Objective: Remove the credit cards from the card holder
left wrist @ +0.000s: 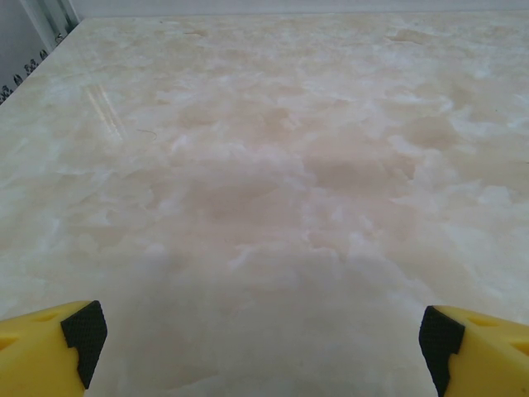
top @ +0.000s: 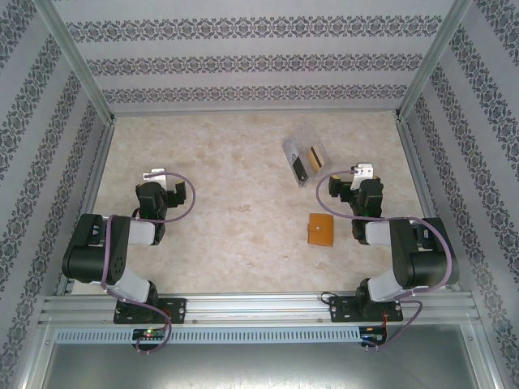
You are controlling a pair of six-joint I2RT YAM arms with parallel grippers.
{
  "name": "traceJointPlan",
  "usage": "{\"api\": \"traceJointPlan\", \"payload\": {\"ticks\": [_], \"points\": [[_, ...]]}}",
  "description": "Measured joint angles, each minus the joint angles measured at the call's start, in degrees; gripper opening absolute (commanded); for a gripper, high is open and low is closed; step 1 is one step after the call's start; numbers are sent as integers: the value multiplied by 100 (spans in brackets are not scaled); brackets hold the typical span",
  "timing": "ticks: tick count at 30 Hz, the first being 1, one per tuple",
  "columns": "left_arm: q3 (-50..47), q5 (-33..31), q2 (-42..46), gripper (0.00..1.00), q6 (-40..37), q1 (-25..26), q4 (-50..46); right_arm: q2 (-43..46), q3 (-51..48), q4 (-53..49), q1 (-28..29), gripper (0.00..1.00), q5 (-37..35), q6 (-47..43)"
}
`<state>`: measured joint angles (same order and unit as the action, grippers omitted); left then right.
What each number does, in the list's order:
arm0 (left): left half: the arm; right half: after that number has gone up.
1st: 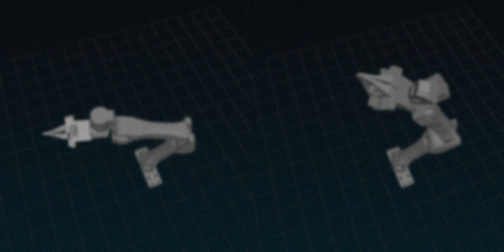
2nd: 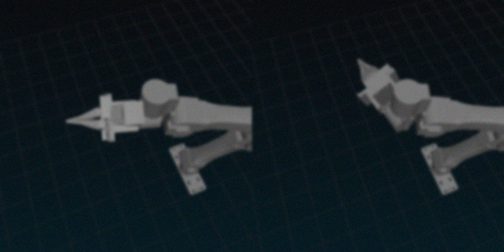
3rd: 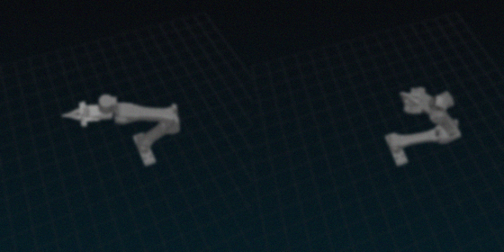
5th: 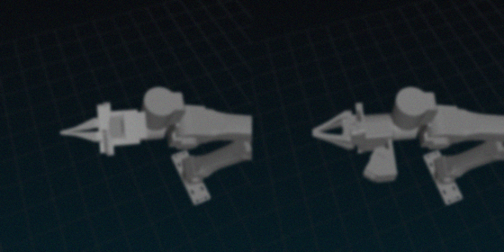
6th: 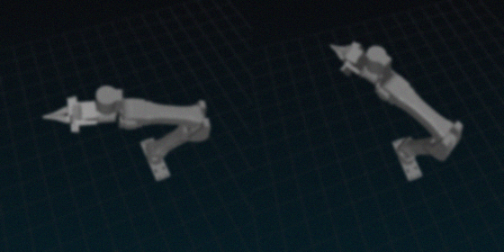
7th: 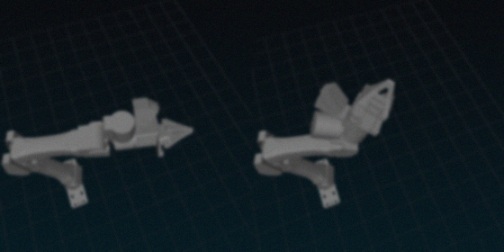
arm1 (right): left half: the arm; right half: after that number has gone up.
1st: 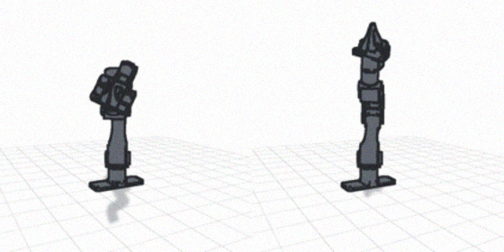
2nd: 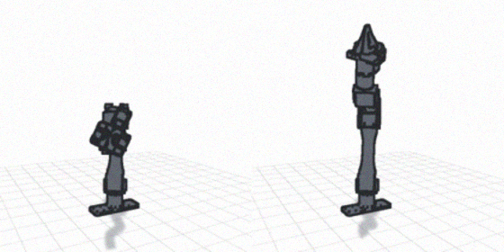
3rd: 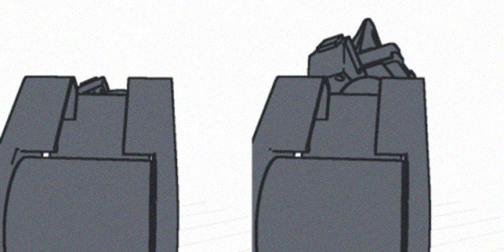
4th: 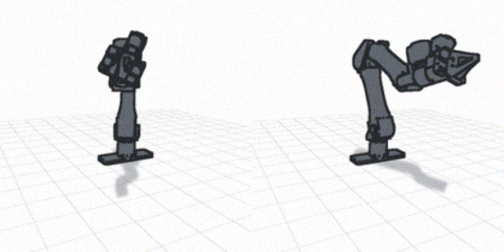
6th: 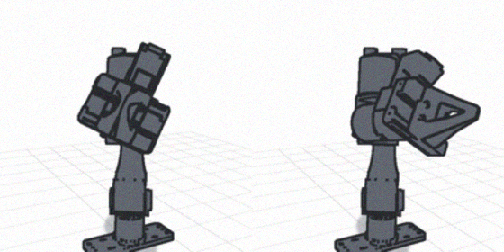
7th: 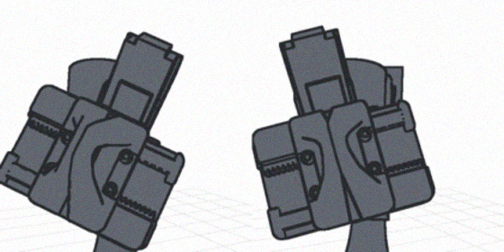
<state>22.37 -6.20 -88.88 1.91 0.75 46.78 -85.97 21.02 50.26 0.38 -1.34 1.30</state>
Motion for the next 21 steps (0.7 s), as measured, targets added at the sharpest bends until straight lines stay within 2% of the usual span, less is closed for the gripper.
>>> {"api": "traceJointPlan", "payload": {"ticks": [3, 7, 13, 16, 21], "points": [[118, -94, 232, 99, 20, 0, -437, 181, 0, -251, 7, 98, -57, 7], [437, -155, 1023, 99, 142, 0, -1360, 852, 140, -942, 15, 98, -411, 98], [1169, -203, 2396, 99, 651, 0, -3132, 2037, 778, -2378, 26, 98, -855, 1012], [1622, -192, 2839, 99, 1045, 0, -4063, 2540, 1102, -3281, 24, 98, -723, 1722], [2271, 66, 3163, 99, 1552, 0, -5438, 3056, 1425, -4360, 24, 98, -24, 2691]]}}
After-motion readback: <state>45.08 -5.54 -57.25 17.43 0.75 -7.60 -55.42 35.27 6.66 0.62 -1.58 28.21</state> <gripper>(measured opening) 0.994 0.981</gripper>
